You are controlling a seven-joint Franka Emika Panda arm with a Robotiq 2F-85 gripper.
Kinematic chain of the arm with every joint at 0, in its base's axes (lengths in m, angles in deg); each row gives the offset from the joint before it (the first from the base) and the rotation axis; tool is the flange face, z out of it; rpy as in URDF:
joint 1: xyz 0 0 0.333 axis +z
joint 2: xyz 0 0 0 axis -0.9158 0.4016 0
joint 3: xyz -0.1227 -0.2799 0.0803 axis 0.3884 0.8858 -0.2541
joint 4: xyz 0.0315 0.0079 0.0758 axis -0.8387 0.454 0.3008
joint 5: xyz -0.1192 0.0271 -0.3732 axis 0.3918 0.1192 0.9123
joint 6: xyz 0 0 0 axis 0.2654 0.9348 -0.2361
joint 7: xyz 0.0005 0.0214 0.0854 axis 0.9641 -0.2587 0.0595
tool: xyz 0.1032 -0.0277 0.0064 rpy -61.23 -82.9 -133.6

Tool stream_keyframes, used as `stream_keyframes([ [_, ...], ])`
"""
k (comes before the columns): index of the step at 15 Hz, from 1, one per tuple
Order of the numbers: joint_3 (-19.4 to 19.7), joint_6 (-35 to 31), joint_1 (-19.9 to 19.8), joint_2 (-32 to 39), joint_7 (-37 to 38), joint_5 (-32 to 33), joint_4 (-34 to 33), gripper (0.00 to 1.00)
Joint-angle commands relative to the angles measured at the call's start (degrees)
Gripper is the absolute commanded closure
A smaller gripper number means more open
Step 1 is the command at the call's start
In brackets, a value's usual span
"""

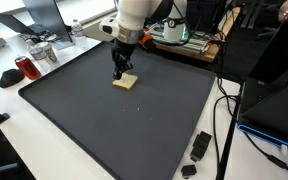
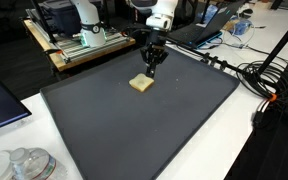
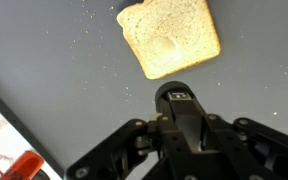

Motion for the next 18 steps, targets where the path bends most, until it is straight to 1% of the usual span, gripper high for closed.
stream_keyframes([
  [1, 0.34, 1.31, 2.48, 0.63, 11.43, 10.51, -0.49, 0.95],
  [3, -0.3, 1.99, 3.38, 0.81, 18.09, 17.64, -0.54, 0.95],
  [4, 2.75, 0.84, 6.79, 0.21, 22.41, 23.38, 0.01, 0.95],
  [5, -3.1, 1.28, 0.16, 0.63, 16.47, 17.59, -0.23, 0.79],
  [6, -2.97, 1.45, 0.87, 0.55, 19.57, 20.89, -0.25, 0.79],
  [7, -2.81, 1.55, 1.43, 0.52, 20.95, 22.23, -0.27, 0.79],
  [10, -2.55, 1.61, 1.81, 0.48, 21.38, 22.8, -0.28, 0.79],
  [11, -2.22, 3.71, 2.84, 0.9, 22.68, 24.23, -0.75, 0.95],
  [12, -2.43, 5.86, 3.71, 1.35, 24.8, 26.5, -1.4, 0.95],
  [14, -4.8, 10.68, 3.7, 1.73, 26.98, 29.91, -2.12, 0.95],
  [17, -8.88, 18.04, 3.76, 2.38, 29.28, 33.46, -3.26, 0.95],
  [18, -10.27, 19.97, 3.51, 2.68, 29.16, 33.69, -3.55, 0.95],
])
